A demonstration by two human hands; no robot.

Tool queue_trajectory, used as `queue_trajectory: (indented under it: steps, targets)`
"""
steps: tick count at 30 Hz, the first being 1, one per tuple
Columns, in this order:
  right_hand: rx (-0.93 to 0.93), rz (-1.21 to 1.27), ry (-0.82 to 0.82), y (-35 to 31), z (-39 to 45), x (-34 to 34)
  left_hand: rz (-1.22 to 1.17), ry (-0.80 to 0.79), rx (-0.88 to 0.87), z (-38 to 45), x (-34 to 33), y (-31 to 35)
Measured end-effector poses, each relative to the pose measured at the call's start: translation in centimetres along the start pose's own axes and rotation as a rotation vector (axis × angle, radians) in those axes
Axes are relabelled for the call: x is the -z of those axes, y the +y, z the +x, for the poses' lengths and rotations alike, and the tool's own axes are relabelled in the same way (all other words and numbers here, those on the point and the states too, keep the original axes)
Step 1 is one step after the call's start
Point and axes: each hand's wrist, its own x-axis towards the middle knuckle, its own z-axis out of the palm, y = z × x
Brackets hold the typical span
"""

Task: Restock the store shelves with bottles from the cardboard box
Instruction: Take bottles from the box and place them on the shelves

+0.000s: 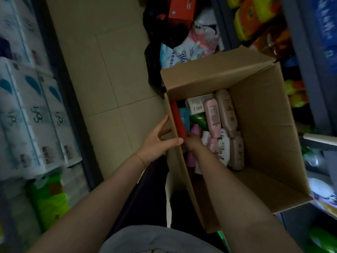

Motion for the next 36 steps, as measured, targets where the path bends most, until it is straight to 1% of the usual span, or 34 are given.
queue_trajectory:
  steps: [3, 5, 6, 8, 9, 10, 12, 13, 14, 15, 17, 18, 20, 21, 24, 27, 29, 32, 33, 34, 35, 36]
  targets:
    - [0.076, 0.034, 0.113, -1.3, -2.5, 1.6, 0.062, 0.023, -0.054, -0.4, -0.9, 0.7]
    - [0.173, 0.024, 0.185, -1.8, -5.1, 3.2, 0.091, 0.102, -0.114, -1.2, -1.6, 1.2]
    - [0.219, 0.026, 0.217, -1.9, -6.8, 4.2, 0.167, 0.182, -0.17, -1.7, -2.1, 1.4]
    - [0.295, 0.072, 0.25, -1.7, -10.7, 6.7, 0.437, 0.33, -0.294, -3.1, -3.3, 2.4]
    - [0.335, 0.102, 0.252, -1.5, -12.8, 8.1, 0.542, 0.38, -0.388, -4.2, -4.1, 3.2]
    - [0.381, 0.134, 0.25, -1.2, -15.3, 9.6, 0.607, 0.374, -0.474, -5.4, -5.2, 4.0]
    - [0.482, 0.243, 0.242, -0.2, -20.7, 12.8, 0.734, 0.271, -0.629, -8.2, -8.1, 6.3]
    - [0.55, 0.315, 0.231, 0.4, -23.5, 14.4, 0.778, 0.179, -0.701, -9.6, -9.9, 7.5]
    - [0.621, 0.392, 0.226, 1.0, -26.4, 16.0, 0.758, 0.052, -0.715, -11.3, -11.9, 8.6]
    - [0.696, 0.443, 0.232, 1.6, -29.3, 17.7, 0.697, -0.076, -0.705, -13.3, -14.3, 9.7]
    - [0.852, 0.484, 0.276, 3.1, -35.2, 21.5, 0.548, -0.254, -0.722, -17.8, -19.3, 11.4]
    - [0.927, 0.491, 0.297, 4.1, -38.3, 23.3, 0.469, -0.298, -0.753, -20.3, -21.7, 11.9]
    - [1.091, 0.457, 0.339, 6.6, -44.6, 27.1, 0.314, -0.365, -0.873, -25.7, -26.9, 13.1]
    - [1.139, 0.419, 0.335, 7.3, -46.5, 28.1, 0.224, -0.385, -0.911, -27.5, -28.3, 13.7]
    - [1.276, 0.309, 0.433, 11.5, -54.4, 32.2, 0.022, -0.497, -1.054, -34.6, -34.3, 16.7]
    - [1.376, 0.205, 0.629, 14.9, -60.8, 35.9, 0.004, -0.662, -1.193, -41.4, -39.8, 20.0]
    - [1.434, 0.207, 0.813, 16.6, -64.5, 38.1, 0.072, -0.78, -1.271, -45.3, -43.6, 21.4]
    - [1.515, 0.202, 1.072, 19.2, -69.3, 41.0, 0.188, -0.905, -1.374, -49.8, -48.5, 22.6]
    - [1.524, 0.178, 1.159, 20.2, -70.6, 41.8, 0.234, -0.922, -1.405, -50.7, -49.9, 22.8]
    - [1.517, 0.152, 1.25, 21.1, -71.6, 42.7, 0.291, -0.905, -1.437, -51.1, -51.2, 23.1]
    - [1.494, 0.136, 1.332, 22.0, -72.5, 43.6, 0.363, -0.845, -1.483, -51.3, -52.4, 23.4]
    - [1.462, 0.132, 1.398, 22.9, -73.2, 44.4, 0.449, -0.751, -1.522, -51.0, -53.6, 23.6]
